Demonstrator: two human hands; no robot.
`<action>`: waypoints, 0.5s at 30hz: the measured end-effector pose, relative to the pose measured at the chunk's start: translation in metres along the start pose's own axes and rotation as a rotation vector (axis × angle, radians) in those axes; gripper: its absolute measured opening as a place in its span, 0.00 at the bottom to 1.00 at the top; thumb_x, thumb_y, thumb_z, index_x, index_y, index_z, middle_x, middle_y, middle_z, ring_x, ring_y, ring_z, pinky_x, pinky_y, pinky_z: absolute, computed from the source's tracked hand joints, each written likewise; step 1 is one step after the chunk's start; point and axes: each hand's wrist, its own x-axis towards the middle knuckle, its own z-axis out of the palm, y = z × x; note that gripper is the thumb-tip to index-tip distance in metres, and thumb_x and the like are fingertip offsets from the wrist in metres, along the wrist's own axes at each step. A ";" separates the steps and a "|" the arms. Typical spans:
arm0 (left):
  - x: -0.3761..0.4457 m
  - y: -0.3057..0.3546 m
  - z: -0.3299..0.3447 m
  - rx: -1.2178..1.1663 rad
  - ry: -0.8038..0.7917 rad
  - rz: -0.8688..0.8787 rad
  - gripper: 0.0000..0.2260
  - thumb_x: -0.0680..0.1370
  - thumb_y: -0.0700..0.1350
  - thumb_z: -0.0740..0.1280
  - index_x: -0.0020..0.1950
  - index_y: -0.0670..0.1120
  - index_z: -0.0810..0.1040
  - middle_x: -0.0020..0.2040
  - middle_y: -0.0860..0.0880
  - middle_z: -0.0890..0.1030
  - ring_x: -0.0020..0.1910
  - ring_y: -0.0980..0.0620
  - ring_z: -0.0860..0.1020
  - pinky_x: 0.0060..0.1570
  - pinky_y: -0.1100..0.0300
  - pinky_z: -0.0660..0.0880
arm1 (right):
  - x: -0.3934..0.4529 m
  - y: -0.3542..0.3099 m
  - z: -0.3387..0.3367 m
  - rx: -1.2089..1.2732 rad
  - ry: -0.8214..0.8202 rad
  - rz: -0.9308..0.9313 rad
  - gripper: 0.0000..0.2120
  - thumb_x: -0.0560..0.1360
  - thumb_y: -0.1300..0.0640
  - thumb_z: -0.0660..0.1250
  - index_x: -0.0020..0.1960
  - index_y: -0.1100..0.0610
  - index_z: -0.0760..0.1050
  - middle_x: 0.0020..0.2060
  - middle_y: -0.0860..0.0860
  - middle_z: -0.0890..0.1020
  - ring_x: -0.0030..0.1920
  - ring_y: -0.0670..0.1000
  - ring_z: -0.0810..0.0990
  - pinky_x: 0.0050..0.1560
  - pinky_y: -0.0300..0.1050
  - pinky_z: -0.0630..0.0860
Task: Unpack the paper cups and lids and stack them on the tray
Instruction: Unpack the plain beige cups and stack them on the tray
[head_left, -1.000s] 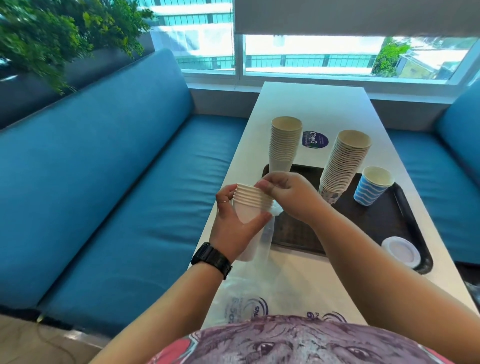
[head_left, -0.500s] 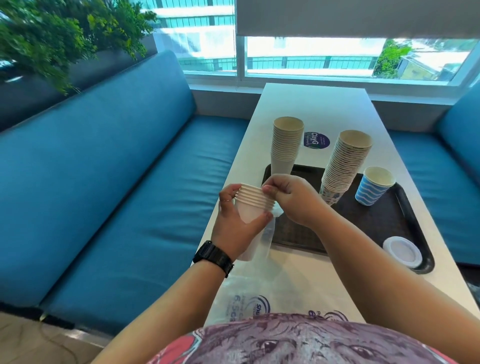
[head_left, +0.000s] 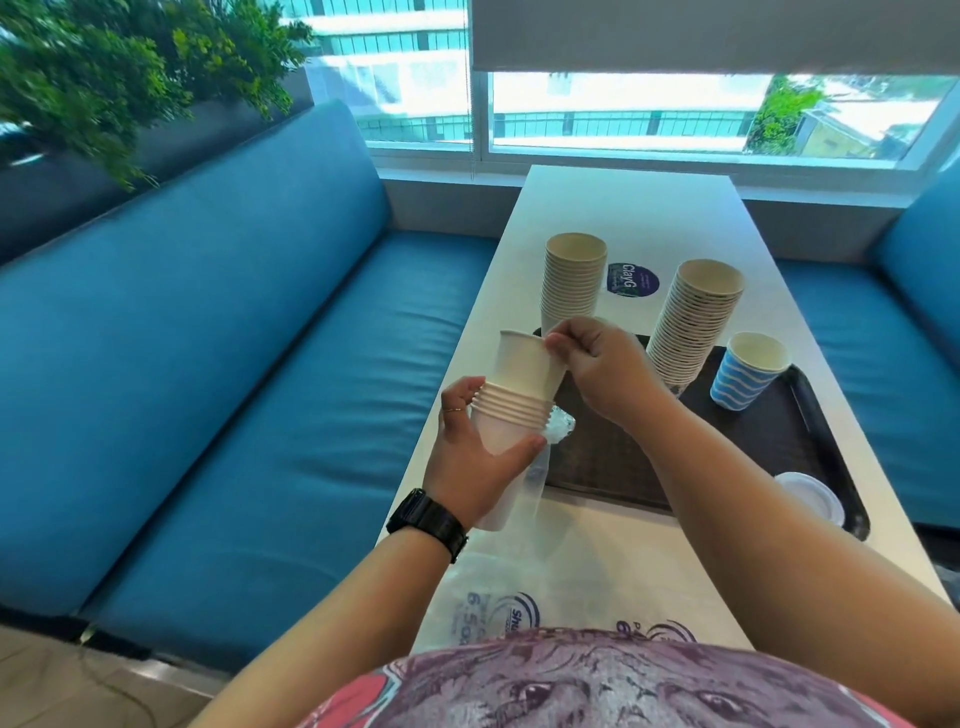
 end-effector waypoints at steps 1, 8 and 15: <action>0.000 0.000 0.000 -0.002 -0.001 -0.003 0.34 0.60 0.64 0.72 0.58 0.68 0.56 0.62 0.51 0.70 0.52 0.47 0.79 0.49 0.46 0.79 | 0.003 -0.001 -0.001 -0.005 0.008 -0.002 0.05 0.79 0.57 0.64 0.46 0.52 0.78 0.37 0.43 0.77 0.38 0.40 0.72 0.35 0.24 0.66; 0.002 -0.003 0.000 -0.021 -0.007 -0.018 0.34 0.61 0.63 0.74 0.55 0.75 0.53 0.61 0.54 0.69 0.52 0.51 0.78 0.51 0.48 0.80 | 0.042 -0.011 -0.021 -0.083 0.114 -0.075 0.06 0.79 0.58 0.64 0.48 0.56 0.80 0.42 0.49 0.79 0.44 0.50 0.74 0.41 0.40 0.65; 0.007 -0.009 0.000 -0.005 -0.015 -0.033 0.36 0.63 0.59 0.76 0.57 0.74 0.53 0.61 0.53 0.68 0.54 0.52 0.76 0.54 0.52 0.78 | 0.100 -0.026 -0.056 -0.211 0.280 -0.149 0.10 0.81 0.58 0.60 0.54 0.59 0.79 0.51 0.55 0.80 0.45 0.51 0.74 0.46 0.40 0.68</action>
